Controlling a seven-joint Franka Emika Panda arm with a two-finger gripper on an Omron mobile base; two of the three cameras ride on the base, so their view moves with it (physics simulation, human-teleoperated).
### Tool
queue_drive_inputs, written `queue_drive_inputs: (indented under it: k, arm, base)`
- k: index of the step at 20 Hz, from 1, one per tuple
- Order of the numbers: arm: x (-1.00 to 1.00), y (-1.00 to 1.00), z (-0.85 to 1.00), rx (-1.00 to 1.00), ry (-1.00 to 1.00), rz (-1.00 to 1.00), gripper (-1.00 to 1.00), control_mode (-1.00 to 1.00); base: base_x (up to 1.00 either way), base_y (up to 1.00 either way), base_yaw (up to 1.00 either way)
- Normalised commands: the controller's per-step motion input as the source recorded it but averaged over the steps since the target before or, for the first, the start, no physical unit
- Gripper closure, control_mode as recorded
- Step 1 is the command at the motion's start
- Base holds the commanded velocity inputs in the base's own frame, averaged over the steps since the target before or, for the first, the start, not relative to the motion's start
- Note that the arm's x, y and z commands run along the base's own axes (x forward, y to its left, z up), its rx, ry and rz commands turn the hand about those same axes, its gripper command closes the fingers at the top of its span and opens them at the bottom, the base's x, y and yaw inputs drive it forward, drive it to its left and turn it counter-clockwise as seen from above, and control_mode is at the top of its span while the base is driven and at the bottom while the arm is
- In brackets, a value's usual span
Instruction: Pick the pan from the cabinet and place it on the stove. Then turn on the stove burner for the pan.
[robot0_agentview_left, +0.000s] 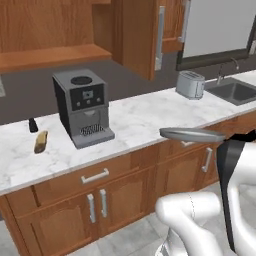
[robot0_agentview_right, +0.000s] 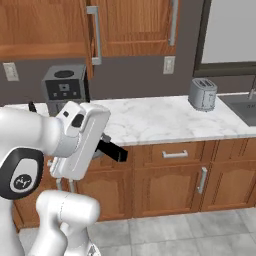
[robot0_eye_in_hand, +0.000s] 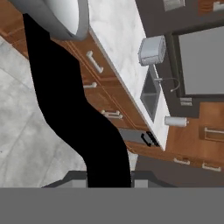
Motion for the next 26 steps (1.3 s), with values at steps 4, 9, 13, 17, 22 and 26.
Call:
queue_drive_inputs:
  k: [4,9,13,17,22,26]
  arm:
    - [0.0,0.0,0.0,0.0,0.0,0.0,1.0,1.0]
    - [0.0,0.0,0.0,0.0,0.0,0.0,1.0,1.0]
    - [0.0,0.0,0.0,0.0,0.0,0.0,1.0,1.0]
    - [0.0,0.0,0.0,0.0,0.0,0.0,1.0,1.0]
    - [0.0,0.0,0.0,0.0,0.0,0.0,1.0,1.0]
    - [0.0,0.0,0.0,0.0,0.0,0.0,1.0,1.0]
  base:
    - [-0.02,-0.47,-0.27]
    - [0.0,-0.43,-0.28]
    - [0.0,-0.43,-0.29]
    - [0.0,-0.46,-0.27]
    - [0.0,-0.46,-0.27]
    - [0.0,-0.46,-0.27]
